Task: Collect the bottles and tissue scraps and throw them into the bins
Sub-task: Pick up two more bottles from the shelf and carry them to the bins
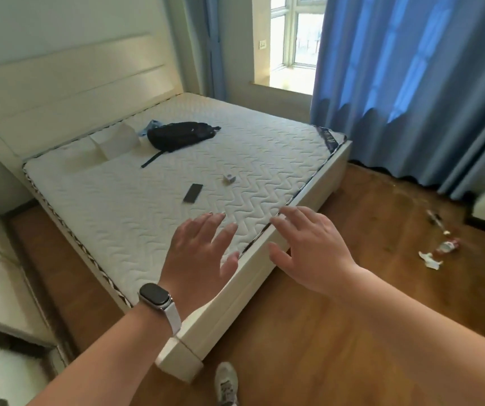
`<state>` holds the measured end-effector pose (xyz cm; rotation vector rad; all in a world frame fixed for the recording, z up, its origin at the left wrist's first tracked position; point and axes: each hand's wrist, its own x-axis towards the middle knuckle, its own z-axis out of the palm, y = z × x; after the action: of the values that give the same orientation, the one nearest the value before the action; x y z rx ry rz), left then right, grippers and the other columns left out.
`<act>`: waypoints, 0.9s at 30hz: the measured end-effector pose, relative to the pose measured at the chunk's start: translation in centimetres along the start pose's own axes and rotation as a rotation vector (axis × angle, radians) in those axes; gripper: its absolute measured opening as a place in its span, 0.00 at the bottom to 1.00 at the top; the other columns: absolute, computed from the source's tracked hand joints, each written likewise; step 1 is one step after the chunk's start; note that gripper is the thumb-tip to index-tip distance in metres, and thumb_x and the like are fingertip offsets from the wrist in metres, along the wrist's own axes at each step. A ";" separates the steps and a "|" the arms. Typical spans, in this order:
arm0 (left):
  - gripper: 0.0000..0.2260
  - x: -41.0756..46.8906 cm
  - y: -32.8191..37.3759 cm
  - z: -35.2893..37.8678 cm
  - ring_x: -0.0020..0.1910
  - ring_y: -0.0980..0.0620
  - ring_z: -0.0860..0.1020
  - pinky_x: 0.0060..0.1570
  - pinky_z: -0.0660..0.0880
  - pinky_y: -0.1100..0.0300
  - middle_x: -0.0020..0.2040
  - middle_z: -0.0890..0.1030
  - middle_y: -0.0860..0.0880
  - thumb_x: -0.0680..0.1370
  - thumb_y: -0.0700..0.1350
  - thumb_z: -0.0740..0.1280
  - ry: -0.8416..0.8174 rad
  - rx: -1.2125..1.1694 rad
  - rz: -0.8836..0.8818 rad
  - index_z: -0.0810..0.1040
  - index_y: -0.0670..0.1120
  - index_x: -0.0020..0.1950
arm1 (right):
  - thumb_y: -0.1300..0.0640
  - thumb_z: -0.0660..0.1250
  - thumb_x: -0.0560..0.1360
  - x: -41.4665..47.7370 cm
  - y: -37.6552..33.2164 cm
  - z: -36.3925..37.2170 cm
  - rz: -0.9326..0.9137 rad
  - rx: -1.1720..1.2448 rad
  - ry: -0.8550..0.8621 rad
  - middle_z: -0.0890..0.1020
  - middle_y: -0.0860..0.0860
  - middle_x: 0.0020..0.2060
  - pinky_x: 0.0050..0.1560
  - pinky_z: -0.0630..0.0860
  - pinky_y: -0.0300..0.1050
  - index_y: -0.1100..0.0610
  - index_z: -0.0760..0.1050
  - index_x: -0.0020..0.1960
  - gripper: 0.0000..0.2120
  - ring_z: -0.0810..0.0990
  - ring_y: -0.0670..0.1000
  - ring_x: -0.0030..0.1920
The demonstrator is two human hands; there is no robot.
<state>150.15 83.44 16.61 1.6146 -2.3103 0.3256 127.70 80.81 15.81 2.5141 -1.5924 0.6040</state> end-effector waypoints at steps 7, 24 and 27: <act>0.21 10.8 -2.2 4.6 0.65 0.40 0.73 0.64 0.69 0.42 0.66 0.76 0.43 0.75 0.54 0.63 0.037 -0.041 0.187 0.76 0.48 0.65 | 0.42 0.61 0.75 5.0 6.0 0.8 0.154 -0.138 0.012 0.77 0.53 0.63 0.61 0.72 0.54 0.53 0.76 0.63 0.22 0.74 0.56 0.64; 0.21 35.6 -3.8 12.7 0.67 0.44 0.71 0.65 0.66 0.47 0.67 0.75 0.46 0.74 0.55 0.64 0.065 -0.262 0.534 0.76 0.49 0.65 | 0.43 0.60 0.76 17.9 15.4 1.6 0.543 -0.365 0.087 0.77 0.53 0.62 0.60 0.72 0.53 0.54 0.77 0.62 0.21 0.74 0.55 0.63; 0.21 37.9 -2.5 13.9 0.67 0.44 0.71 0.66 0.66 0.46 0.67 0.75 0.46 0.75 0.54 0.64 0.065 -0.301 0.592 0.76 0.49 0.65 | 0.43 0.60 0.76 18.0 17.4 0.7 0.595 -0.403 0.079 0.78 0.53 0.61 0.60 0.73 0.53 0.55 0.77 0.62 0.21 0.74 0.54 0.62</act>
<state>138.71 44.70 17.85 0.7522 -2.5894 0.1389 119.20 57.69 19.95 1.7090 -2.1756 0.3669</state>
